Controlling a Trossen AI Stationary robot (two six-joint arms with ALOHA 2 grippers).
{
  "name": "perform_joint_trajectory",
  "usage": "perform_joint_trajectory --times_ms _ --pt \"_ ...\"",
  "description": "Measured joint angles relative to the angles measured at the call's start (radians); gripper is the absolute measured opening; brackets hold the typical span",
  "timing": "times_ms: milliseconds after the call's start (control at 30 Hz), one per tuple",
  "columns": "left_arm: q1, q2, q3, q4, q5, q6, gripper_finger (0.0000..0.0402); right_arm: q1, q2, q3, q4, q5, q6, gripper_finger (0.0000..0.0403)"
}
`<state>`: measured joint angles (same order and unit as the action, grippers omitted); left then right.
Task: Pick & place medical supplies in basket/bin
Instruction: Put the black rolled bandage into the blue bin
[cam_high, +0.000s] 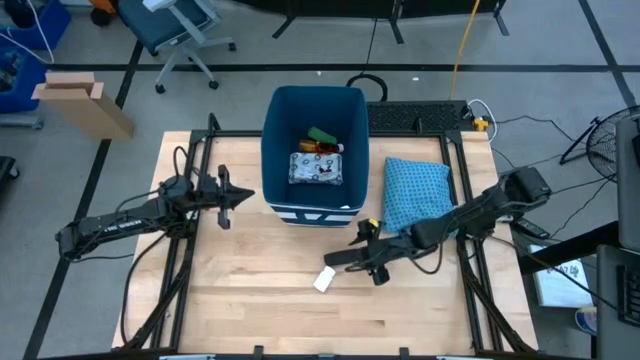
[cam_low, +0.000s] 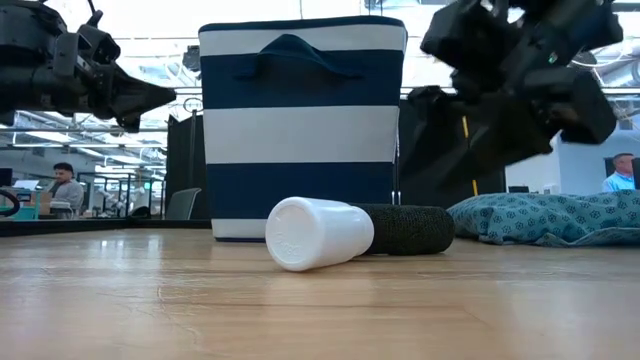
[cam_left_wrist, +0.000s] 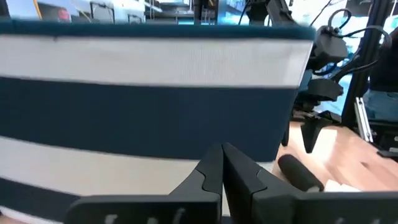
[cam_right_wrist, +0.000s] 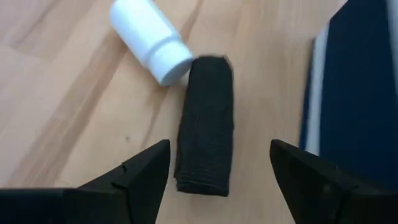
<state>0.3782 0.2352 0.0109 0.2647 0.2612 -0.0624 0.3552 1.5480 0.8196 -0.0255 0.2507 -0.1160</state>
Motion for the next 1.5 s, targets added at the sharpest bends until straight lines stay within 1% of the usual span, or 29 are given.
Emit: perform_joint_trajectory --times_ms 100,233,367,600,700,867,967,1033,1133,1200,1367,1433,1500 --pt "0.0 0.0 0.0 -0.013 0.001 0.0 0.0007 -0.011 0.033 0.0 0.009 -0.015 -0.001 0.027" --pt "0.0 0.0 0.0 -0.016 0.004 0.0 0.0025 -0.022 0.113 0.0 0.044 -0.025 -0.014 0.027" --pt "0.0 0.0 0.0 -0.015 0.01 0.0 0.004 -0.022 0.191 0.0 0.139 -0.043 -0.036 0.027" --pt "0.0 0.0 0.0 -0.015 0.01 -0.004 0.0046 -0.027 0.223 0.001 0.197 -0.044 -0.024 0.0267" --pt "0.0 0.0 0.0 -0.015 0.01 -0.004 0.0046 -0.027 0.214 0.0 0.194 -0.051 -0.019 0.0246" --pt "0.0 0.0 0.0 -0.015 0.01 -0.014 0.0047 -0.035 0.186 -0.001 0.188 -0.118 -0.001 0.0173" --pt "0.0 0.0 0.0 -0.015 0.01 -0.022 0.0047 -0.035 0.152 -0.001 0.156 -0.126 -0.005 0.0129" --pt "0.0 0.0 0.0 -0.017 0.01 -0.027 0.0047 -0.035 0.118 -0.001 0.122 -0.126 -0.011 0.0106" --pt "0.0 0.0 0.0 -0.03 0.011 -0.029 0.0047 -0.037 0.047 -0.001 0.059 -0.126 -0.025 0.0086" --pt "0.0 0.0 0.0 -0.03 0.016 -0.029 0.0047 -0.039 -0.011 -0.008 0.022 -0.146 -0.035 0.0082" --pt "0.0 0.0 0.0 -0.03 0.019 -0.029 0.0047 -0.069 -0.194 -0.07 0.045 -0.317 -0.055 0.0081" --pt "0.0 0.0 0.0 -0.03 0.023 -0.024 0.0047 -0.084 -0.279 -0.116 0.09 -0.398 -0.062 0.0081" --pt "0.0 0.0 0.0 -0.03 0.025 -0.022 0.0047 -0.102 -0.367 -0.174 0.174 -0.472 -0.07 0.0081"
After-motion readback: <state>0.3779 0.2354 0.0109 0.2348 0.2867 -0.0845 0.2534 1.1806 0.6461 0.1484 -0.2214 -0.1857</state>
